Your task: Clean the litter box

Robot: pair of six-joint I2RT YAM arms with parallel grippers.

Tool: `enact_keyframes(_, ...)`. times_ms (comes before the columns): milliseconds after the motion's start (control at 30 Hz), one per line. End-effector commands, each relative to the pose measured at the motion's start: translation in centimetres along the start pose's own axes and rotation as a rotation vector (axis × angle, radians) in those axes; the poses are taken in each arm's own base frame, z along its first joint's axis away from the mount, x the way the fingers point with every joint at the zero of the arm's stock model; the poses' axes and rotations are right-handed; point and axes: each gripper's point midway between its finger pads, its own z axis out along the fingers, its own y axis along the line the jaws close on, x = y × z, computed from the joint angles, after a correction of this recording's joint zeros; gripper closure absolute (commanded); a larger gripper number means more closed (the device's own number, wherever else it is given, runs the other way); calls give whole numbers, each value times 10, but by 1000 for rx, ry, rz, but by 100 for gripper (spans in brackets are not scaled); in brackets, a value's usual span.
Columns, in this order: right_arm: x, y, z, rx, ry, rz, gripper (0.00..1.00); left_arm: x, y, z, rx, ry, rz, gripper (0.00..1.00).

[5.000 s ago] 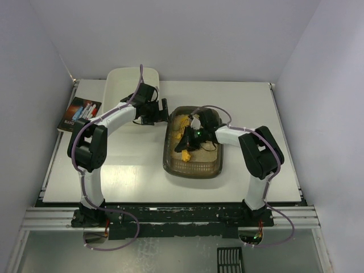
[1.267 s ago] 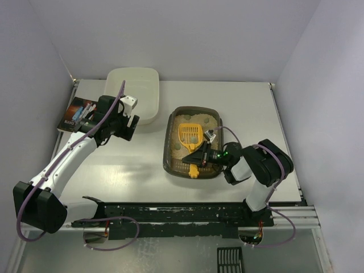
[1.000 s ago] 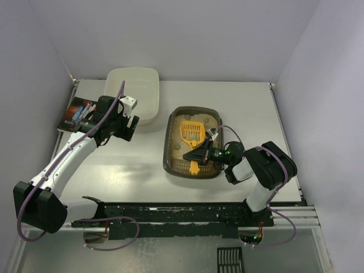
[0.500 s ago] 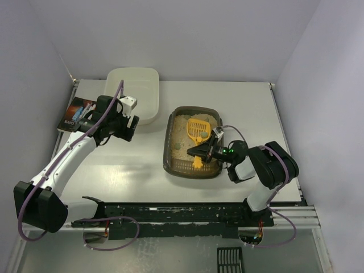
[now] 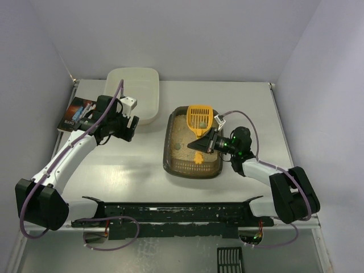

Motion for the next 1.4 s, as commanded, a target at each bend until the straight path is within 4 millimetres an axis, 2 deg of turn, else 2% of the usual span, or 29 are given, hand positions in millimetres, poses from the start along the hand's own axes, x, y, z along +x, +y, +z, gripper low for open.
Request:
enact_keyframes(0,20,-30,-11,52,39,93,100,-10,-1,-2,24,-23,-13,12)
enact_keyframes(133,19,-31,-21,17,-15,148,100,-9,-1,-4,31,-33,-14,12)
enact_keyframes(233,30,-20,-9,-10,29,139,100,-8,-2,-5,37,-35,-15,11)
enact_keyframes(300,33,-21,-3,26,57,111,100,-8,-2,-5,41,-37,-17,12)
enact_keyframes(400,11,-36,-15,109,-3,100,100,-8,-3,-5,51,-36,-18,12)
enact_keyframes(467,9,-39,-20,113,-7,112,100,-8,-4,-5,58,-33,-14,12)
enact_keyframes(633,32,-31,-3,119,84,83,100,-8,-4,-5,56,-41,-20,10)
enact_keyframes(767,14,-37,-19,102,0,112,100,-9,-1,-8,35,-56,-31,7)
enact_keyframes(933,36,-30,1,109,100,83,100,-8,2,-9,23,-57,-32,7)
enact_keyframes(967,35,-32,0,123,101,78,100,-8,2,-8,22,-56,-32,6)
enact_keyframes(1067,16,-40,-19,127,22,110,100,-8,2,-8,24,-57,-34,7)
enact_keyframes(1133,15,-43,-22,121,20,120,100,-8,2,-8,25,-56,-33,7)
enact_keyframes(1267,30,-27,-15,48,68,128,100,-7,2,-7,28,-53,-32,7)
enact_keyframes(1300,28,-25,-17,30,55,129,100,-6,2,-7,29,-52,-32,7)
enact_keyframes(1367,17,-33,-28,46,5,152,100,-5,2,-6,34,-49,-34,7)
